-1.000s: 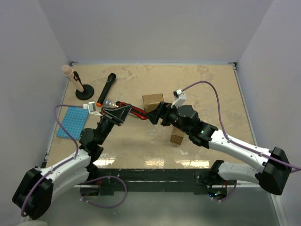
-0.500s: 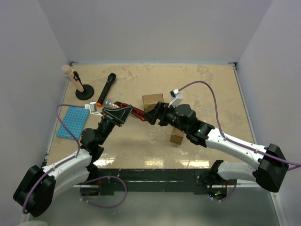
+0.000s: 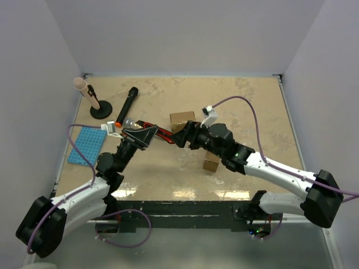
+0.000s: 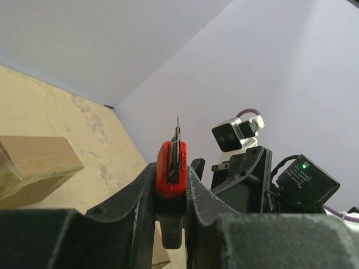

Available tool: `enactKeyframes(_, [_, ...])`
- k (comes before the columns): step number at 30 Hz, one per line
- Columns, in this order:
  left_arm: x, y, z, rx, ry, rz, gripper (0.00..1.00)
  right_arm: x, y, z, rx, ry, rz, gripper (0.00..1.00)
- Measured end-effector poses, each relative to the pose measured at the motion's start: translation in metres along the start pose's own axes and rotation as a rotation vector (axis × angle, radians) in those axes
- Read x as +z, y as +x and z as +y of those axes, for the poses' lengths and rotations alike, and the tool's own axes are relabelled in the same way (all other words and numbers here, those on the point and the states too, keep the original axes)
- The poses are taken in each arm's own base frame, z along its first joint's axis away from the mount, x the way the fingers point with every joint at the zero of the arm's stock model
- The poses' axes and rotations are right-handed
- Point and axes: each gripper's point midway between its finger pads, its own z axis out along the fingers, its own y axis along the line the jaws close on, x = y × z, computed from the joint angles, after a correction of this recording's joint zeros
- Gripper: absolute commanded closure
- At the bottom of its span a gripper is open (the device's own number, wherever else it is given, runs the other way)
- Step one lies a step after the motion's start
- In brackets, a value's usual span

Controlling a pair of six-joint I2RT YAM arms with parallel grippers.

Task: Unpack the express box
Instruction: Pick up the knife at the center of the board.

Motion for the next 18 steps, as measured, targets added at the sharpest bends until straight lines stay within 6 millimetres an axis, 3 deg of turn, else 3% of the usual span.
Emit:
enactKeyframes(10, [-0.0047, 0.0044, 0.0094, -0.002, -0.024, 0.003, 1.00, 0.0061, 0.0067, -0.0037, -0.006, 0.002, 0.023, 0.16])
enactKeyframes(18, [-0.0055, 0.0028, 0.0053, -0.002, -0.009, -0.003, 1.00, 0.0031, 0.0044, -0.0003, -0.011, -0.011, 0.019, 0.14])
